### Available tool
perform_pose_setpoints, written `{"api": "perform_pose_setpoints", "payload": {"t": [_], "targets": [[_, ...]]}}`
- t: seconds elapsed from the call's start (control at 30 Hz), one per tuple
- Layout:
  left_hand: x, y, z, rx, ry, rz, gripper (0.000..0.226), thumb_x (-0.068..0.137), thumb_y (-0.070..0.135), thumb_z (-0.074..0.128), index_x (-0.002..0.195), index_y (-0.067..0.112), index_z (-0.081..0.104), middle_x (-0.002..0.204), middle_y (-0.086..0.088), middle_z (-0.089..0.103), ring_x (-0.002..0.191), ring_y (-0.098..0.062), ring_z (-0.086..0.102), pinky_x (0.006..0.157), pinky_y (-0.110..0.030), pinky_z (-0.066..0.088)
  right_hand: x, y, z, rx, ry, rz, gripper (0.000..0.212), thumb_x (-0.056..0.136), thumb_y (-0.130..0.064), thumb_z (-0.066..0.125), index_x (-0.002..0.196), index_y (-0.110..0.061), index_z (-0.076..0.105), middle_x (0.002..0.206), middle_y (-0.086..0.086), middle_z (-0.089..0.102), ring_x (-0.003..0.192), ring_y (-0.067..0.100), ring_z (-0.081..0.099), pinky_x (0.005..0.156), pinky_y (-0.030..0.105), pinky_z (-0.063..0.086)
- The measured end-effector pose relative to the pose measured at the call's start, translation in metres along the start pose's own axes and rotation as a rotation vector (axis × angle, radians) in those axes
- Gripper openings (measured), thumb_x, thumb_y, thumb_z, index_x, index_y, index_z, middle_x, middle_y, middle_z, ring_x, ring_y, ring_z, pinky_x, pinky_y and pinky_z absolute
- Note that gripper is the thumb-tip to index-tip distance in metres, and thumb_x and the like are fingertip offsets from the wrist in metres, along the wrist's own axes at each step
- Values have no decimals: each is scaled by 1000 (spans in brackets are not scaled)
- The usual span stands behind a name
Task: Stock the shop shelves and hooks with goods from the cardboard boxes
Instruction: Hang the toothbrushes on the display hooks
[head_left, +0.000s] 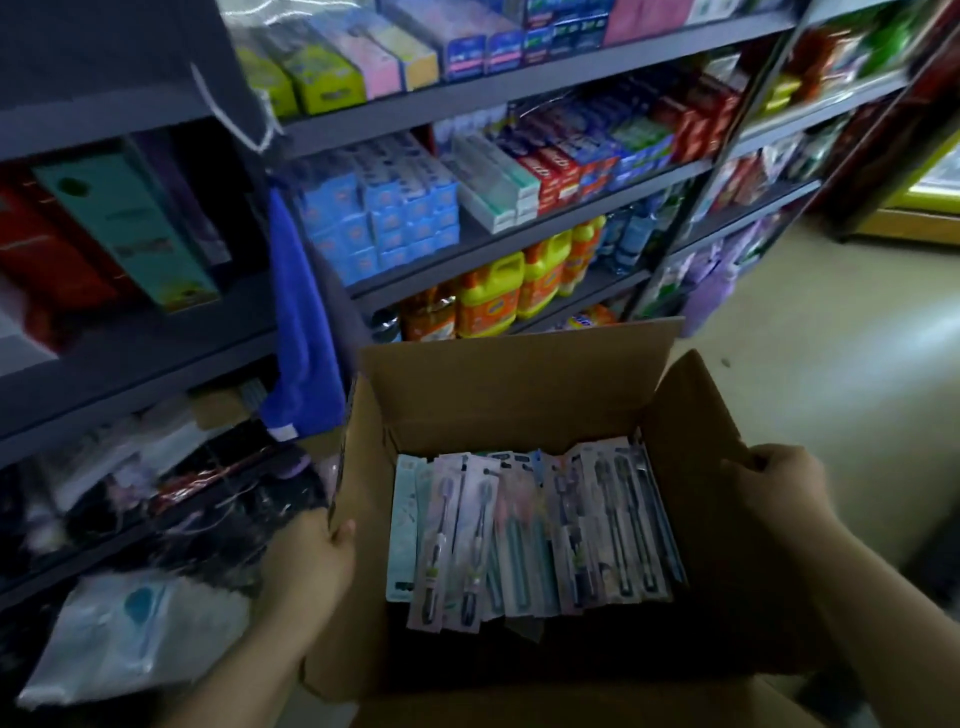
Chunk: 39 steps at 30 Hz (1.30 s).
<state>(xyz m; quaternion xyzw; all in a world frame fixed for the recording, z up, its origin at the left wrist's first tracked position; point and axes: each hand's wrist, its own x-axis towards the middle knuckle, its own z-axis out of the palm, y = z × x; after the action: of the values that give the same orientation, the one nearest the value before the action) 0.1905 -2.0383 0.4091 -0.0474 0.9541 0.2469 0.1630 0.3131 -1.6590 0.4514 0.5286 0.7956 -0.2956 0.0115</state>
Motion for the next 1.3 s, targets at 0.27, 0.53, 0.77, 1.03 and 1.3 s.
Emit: {"api": "perform_pose_setpoints", "payload": {"t": [0.27, 0.53, 0.77, 1.03, 1.3], "targets": [[37, 124, 63, 12, -23, -24, 23, 96, 18, 51, 78, 5, 57, 60, -5, 50, 51, -10, 43, 45, -22, 24, 136, 2, -41, -98, -3, 23, 17, 88, -26, 66, 91, -10, 69, 78, 13, 67, 71, 35, 63, 66, 42, 55], [67, 235, 157, -80, 5, -152, 33, 96, 14, 50, 63, 12, 46, 57, -4, 46, 50, -14, 43, 47, -25, 29, 306, 14, -58, -79, -108, -71, 21, 89, -21, 66, 100, -4, 68, 80, 13, 66, 70, 33, 63, 68, 45, 55], [84, 335, 264, -163, 40, -307, 34, 97, 15, 48, 65, 6, 52, 52, -8, 48, 47, -23, 46, 50, -30, 37, 478, 31, -77, -99, -210, -167, 16, 91, -21, 63, 99, -9, 69, 81, 10, 65, 71, 29, 63, 67, 35, 53], [110, 427, 352, -149, 93, -345, 37, 96, 18, 49, 60, 11, 46, 54, -6, 46, 52, -24, 48, 52, -31, 33, 607, 39, -89, -199, -205, -216, 17, 89, -25, 62, 95, -12, 71, 79, 13, 69, 73, 34, 64, 68, 39, 54], [130, 468, 408, -157, 138, -384, 35, 96, 19, 49, 61, 13, 49, 59, -6, 52, 56, -22, 50, 54, -31, 35, 679, 45, -85, -161, -199, -285, 10, 88, -21, 64, 82, -14, 69, 72, 13, 66, 70, 35, 62, 67, 39, 52]]}}
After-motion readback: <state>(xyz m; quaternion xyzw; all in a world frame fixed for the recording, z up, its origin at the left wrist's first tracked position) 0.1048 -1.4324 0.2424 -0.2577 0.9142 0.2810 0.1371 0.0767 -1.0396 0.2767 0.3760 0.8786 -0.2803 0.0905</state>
